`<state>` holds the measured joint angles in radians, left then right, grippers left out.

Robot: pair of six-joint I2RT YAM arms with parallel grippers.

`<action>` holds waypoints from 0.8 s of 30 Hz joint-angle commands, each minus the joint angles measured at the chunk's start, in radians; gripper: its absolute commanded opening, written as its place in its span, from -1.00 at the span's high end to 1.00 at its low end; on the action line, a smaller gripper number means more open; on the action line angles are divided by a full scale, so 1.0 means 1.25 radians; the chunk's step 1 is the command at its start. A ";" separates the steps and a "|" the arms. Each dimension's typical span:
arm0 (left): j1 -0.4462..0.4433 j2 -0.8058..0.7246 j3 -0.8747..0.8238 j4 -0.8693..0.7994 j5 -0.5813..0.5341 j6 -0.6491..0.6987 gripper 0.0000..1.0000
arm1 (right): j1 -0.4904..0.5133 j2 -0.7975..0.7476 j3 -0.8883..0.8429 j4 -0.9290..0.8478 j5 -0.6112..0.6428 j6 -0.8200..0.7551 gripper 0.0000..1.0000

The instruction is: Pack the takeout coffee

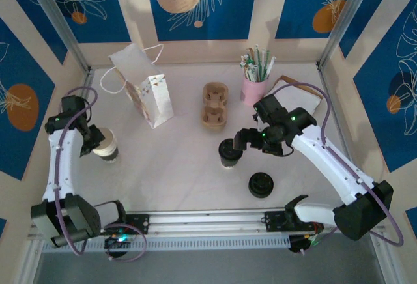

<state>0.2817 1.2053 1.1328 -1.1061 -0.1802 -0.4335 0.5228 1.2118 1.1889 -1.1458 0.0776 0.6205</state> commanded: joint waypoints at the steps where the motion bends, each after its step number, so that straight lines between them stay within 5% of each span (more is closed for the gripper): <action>1: 0.041 0.034 0.018 0.029 0.023 0.020 0.98 | -0.005 -0.017 -0.006 -0.024 -0.019 -0.013 -0.98; 9: 0.100 0.085 0.038 0.047 0.016 0.009 0.87 | -0.005 -0.012 -0.001 -0.030 -0.017 -0.015 -0.98; 15: 0.105 0.077 0.032 0.050 0.023 0.012 0.26 | -0.005 -0.007 -0.001 -0.028 -0.021 -0.016 -0.98; 24: 0.105 0.023 0.088 0.006 0.057 0.034 -0.24 | -0.006 -0.013 0.011 -0.029 -0.015 -0.017 -0.98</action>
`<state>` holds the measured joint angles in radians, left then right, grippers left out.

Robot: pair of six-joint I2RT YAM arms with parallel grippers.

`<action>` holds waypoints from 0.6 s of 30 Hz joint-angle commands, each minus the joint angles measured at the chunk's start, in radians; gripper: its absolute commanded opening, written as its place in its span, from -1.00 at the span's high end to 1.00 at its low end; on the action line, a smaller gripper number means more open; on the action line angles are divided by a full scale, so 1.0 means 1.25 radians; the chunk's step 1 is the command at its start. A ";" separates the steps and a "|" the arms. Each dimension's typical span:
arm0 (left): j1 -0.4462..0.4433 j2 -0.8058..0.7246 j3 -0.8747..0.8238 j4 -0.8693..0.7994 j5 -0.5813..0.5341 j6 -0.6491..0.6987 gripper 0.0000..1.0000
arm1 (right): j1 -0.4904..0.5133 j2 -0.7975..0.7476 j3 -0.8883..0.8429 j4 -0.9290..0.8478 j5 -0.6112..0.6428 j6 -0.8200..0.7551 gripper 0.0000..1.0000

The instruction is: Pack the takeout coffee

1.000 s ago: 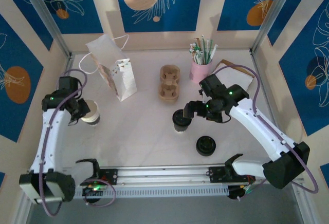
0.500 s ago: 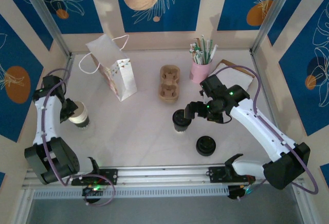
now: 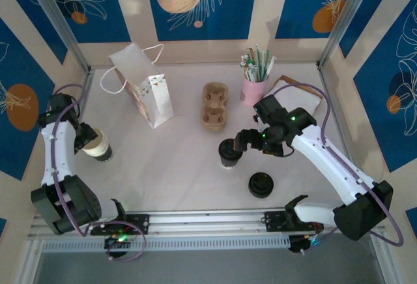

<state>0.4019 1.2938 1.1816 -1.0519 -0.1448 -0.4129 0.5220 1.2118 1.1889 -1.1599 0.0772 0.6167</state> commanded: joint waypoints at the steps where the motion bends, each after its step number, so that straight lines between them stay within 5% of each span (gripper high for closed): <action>1: 0.008 -0.063 0.066 -0.047 0.041 0.025 -0.32 | -0.005 -0.014 0.015 -0.016 -0.014 -0.013 -0.98; 6: 0.004 -0.151 0.157 -0.102 0.088 0.048 -0.75 | -0.009 -0.004 0.045 0.001 -0.010 -0.014 -1.00; 11: -0.038 -0.217 0.234 -0.145 0.155 0.034 -0.83 | -0.021 0.034 0.085 0.017 -0.015 -0.023 -0.95; 18: -0.304 -0.207 0.321 -0.175 0.104 -0.060 -0.81 | -0.071 0.060 0.103 0.074 -0.059 -0.032 -0.72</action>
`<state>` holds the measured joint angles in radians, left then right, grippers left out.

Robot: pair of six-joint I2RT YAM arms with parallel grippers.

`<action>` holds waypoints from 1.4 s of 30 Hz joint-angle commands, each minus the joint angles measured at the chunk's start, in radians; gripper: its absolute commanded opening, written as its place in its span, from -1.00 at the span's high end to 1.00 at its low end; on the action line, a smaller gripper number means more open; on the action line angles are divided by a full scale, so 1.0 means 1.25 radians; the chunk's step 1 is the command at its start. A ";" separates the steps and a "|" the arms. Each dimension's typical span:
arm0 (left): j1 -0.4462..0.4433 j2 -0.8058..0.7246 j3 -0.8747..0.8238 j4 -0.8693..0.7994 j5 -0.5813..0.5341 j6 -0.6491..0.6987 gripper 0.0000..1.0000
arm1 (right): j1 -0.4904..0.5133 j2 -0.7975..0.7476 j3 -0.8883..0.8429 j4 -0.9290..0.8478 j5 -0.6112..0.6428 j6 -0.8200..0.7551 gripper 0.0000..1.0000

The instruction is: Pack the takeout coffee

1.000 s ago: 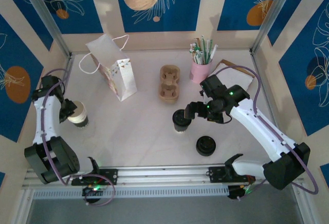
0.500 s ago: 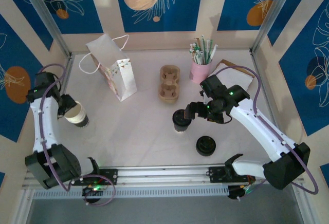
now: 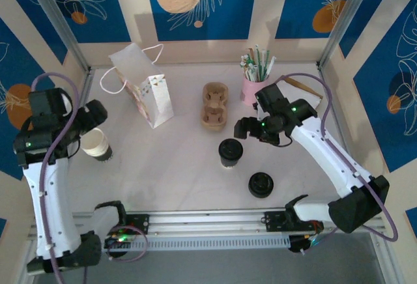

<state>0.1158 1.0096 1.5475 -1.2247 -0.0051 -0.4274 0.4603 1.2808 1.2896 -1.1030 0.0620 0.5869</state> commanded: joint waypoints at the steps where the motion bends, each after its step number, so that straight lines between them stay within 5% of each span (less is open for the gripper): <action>1: -0.119 0.032 0.040 -0.039 -0.021 -0.062 -0.79 | -0.030 0.007 0.023 0.036 -0.056 -0.008 -0.67; 9: -0.461 0.154 0.142 -0.042 -0.177 -0.141 -0.67 | -0.111 0.005 -0.032 0.178 -0.195 0.026 -0.29; 16: -0.645 0.300 0.118 0.078 -0.163 -0.161 -0.69 | -0.174 0.083 -0.068 0.354 -0.312 0.070 -0.01; 31: -0.631 0.679 0.241 0.172 -0.021 -0.081 -0.80 | -0.189 0.357 -0.010 0.521 -0.363 0.069 0.25; 42: -0.569 0.808 0.304 0.203 0.038 -0.045 -0.80 | -0.180 0.468 0.019 0.598 -0.399 0.071 0.38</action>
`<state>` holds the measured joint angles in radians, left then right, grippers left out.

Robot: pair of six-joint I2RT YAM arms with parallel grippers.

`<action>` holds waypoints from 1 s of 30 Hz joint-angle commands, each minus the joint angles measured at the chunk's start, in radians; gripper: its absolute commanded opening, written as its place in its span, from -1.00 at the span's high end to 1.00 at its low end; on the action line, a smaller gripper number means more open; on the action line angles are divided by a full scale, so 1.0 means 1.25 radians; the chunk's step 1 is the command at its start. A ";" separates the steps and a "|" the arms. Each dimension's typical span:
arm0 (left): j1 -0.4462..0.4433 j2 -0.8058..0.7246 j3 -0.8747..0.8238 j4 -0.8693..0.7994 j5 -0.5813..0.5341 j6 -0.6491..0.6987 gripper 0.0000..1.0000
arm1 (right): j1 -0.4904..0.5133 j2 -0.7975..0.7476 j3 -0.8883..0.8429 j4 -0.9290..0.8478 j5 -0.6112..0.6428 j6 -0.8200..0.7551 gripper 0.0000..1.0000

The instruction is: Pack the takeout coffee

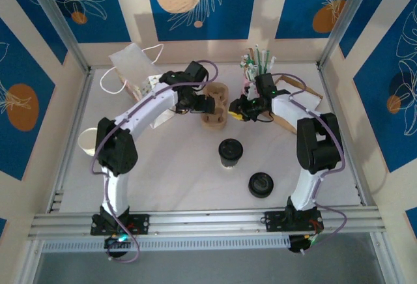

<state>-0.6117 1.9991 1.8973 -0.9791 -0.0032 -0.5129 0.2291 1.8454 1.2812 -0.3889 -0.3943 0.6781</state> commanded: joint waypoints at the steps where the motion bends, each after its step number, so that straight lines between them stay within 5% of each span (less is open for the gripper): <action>1: 0.017 0.021 0.022 0.012 0.043 0.023 -0.80 | 0.005 0.021 0.026 0.032 -0.036 -0.001 0.39; 30: 0.044 0.046 -0.051 0.101 0.134 0.002 -0.79 | 0.013 0.074 0.018 0.101 -0.102 0.029 0.43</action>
<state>-0.5713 2.0529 1.8626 -0.8852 0.1127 -0.4988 0.2394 1.9305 1.2884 -0.2718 -0.4835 0.7078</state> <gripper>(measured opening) 0.896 0.285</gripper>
